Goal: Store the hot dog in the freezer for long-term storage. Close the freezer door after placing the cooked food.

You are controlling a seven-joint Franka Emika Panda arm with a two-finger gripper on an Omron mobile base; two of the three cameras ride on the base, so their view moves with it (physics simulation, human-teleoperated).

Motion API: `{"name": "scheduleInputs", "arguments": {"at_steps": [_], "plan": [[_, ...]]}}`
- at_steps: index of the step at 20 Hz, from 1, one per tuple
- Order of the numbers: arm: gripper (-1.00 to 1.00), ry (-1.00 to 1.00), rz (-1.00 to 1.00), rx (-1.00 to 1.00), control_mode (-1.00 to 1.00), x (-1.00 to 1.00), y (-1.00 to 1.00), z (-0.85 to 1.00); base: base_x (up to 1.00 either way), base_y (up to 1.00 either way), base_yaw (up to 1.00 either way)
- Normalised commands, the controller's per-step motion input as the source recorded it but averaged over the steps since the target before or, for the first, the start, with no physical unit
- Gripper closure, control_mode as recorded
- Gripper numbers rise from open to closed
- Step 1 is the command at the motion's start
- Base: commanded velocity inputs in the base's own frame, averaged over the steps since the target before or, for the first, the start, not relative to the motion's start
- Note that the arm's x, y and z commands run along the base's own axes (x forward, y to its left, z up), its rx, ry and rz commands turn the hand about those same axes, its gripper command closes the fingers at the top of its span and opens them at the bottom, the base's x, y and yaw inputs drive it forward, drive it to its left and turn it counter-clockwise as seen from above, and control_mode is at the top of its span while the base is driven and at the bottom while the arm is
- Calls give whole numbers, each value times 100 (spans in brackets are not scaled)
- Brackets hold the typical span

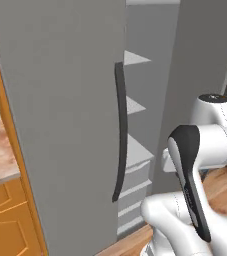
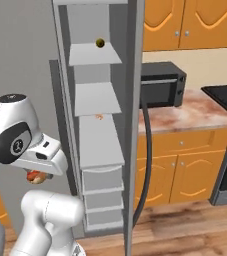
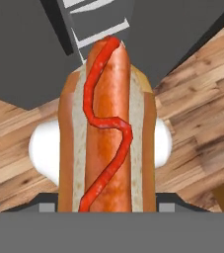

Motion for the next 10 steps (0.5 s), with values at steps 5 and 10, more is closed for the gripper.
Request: {"name": "scheduleInputs", "arguments": {"at_steps": [5,10], "plan": [[100,0,0,0,100,0,0,0,18,-38,30],[100,0,0,0,100,0,0,0,28,-35,24]]}}
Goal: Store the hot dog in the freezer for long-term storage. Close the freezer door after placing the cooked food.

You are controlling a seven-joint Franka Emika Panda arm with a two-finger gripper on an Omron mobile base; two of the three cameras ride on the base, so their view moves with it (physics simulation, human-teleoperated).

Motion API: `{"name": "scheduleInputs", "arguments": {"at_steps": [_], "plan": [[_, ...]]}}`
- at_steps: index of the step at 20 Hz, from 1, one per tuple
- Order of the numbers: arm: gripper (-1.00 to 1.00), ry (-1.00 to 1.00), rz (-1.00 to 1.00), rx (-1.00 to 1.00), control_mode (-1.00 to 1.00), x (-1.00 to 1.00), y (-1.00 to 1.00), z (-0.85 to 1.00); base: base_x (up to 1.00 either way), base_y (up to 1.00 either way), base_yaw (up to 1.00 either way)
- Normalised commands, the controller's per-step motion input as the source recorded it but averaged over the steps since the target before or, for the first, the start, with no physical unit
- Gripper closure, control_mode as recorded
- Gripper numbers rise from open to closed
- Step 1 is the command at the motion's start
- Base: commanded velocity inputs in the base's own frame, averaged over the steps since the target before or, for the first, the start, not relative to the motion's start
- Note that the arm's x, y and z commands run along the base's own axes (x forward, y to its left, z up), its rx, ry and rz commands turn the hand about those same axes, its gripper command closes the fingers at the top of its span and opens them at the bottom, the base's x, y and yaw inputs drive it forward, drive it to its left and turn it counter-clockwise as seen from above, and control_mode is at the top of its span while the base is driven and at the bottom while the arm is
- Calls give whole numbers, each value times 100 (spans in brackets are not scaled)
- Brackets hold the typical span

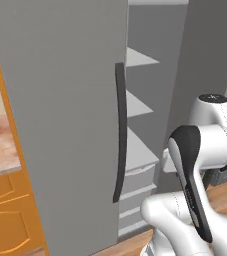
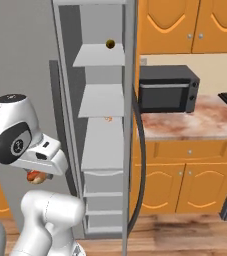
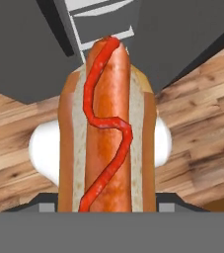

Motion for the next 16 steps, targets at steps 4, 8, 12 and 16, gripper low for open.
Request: {"name": "scheduleInputs", "arguments": {"at_steps": [4,8,12,16], "plan": [[100,0,0,0,100,0,0,0,35,-16,10],[100,0,0,0,100,0,0,0,31,-6,2],[100,0,0,0,100,0,0,0,40,0,0],[100,0,0,0,100,0,0,0,44,0,0]]}}
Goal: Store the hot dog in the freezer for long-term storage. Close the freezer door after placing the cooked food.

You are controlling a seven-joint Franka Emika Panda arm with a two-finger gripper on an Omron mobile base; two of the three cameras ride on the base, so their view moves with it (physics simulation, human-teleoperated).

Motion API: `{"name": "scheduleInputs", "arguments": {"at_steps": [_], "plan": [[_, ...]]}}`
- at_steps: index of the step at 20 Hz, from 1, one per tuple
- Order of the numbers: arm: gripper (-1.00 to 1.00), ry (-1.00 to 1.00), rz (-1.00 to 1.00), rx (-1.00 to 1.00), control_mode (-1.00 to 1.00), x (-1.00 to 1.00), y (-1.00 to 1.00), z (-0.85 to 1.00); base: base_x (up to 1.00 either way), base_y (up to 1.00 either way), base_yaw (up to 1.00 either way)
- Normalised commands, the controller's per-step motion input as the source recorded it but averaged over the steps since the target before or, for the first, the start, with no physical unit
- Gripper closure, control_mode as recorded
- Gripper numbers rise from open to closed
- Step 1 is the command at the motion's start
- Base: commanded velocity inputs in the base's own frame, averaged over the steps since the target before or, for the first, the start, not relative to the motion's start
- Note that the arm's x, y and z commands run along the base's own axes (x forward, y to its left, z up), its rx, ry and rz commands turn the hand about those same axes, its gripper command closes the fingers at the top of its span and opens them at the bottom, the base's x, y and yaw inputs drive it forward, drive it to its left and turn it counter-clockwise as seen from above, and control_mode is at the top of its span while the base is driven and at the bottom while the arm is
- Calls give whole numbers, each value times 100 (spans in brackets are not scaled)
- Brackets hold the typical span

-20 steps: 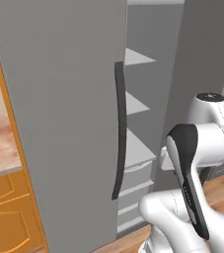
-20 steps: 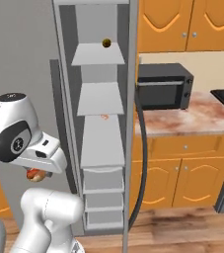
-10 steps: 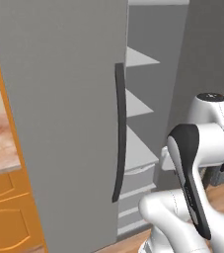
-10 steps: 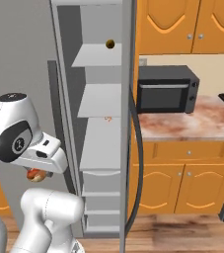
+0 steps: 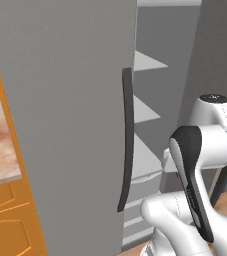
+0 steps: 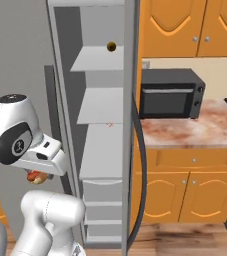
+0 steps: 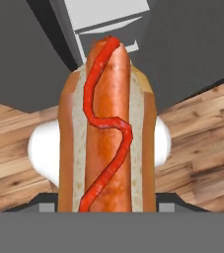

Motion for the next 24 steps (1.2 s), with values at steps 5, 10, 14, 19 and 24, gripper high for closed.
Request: {"name": "scheduleInputs", "arguments": {"at_steps": [5,10,14,19,24], "plan": [[100,0,0,0,100,0,0,0,29,-6,0],[100,0,0,0,100,0,0,0,19,-29,1],[100,0,0,0,100,0,0,0,19,-31,0],[100,0,0,0,100,0,0,0,14,-15,0],[100,0,0,0,100,0,0,0,1,0,0]]}}
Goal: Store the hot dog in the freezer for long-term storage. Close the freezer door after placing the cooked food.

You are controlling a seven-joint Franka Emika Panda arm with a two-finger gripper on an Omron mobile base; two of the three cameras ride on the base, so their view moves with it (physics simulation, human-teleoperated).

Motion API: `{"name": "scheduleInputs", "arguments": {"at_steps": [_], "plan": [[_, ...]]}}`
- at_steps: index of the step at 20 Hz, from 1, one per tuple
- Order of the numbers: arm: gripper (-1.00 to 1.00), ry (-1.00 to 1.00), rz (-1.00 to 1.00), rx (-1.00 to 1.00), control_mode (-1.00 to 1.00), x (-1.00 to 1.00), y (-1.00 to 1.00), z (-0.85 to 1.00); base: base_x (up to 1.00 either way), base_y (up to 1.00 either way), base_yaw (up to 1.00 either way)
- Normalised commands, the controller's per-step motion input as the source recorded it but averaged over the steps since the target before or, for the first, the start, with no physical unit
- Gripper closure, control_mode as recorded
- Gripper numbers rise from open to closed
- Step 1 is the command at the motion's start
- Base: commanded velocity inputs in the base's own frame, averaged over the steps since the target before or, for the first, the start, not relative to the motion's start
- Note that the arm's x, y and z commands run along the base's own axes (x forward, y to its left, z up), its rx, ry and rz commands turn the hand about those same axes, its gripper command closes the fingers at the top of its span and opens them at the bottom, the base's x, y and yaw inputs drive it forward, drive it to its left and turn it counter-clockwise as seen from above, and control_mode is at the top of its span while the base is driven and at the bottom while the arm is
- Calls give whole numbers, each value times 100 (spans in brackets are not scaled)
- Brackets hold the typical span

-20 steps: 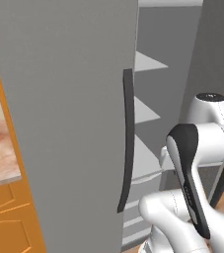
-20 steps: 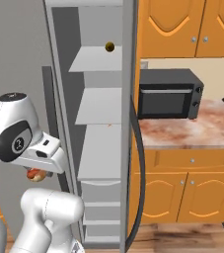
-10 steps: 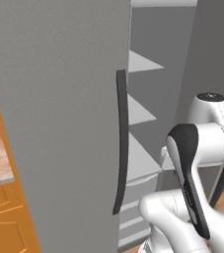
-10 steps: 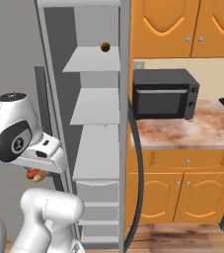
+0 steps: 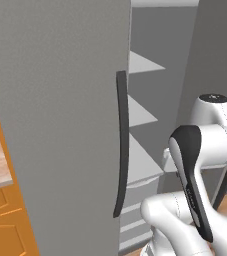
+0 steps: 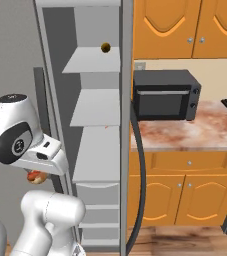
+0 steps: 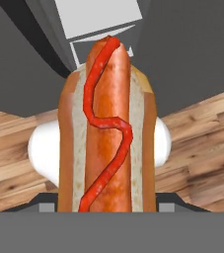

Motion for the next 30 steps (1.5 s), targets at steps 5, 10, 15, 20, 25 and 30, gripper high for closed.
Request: {"name": "scheduleInputs", "arguments": {"at_steps": [5,10,15,20,25,30], "plan": [[100,0,0,0,100,0,0,0,0,0,0],[100,-1,0,0,-100,9,-1,-1,8,0,0],[100,-14,2,0,-100,61,-17,-6,0,0,0],[100,-10,2,2,-100,77,-4,-1,0,0,0],[100,0,1,10,-100,99,0,0,0,0,0],[100,0,0,11,-100,86,-1,-12,0,0,0]]}}
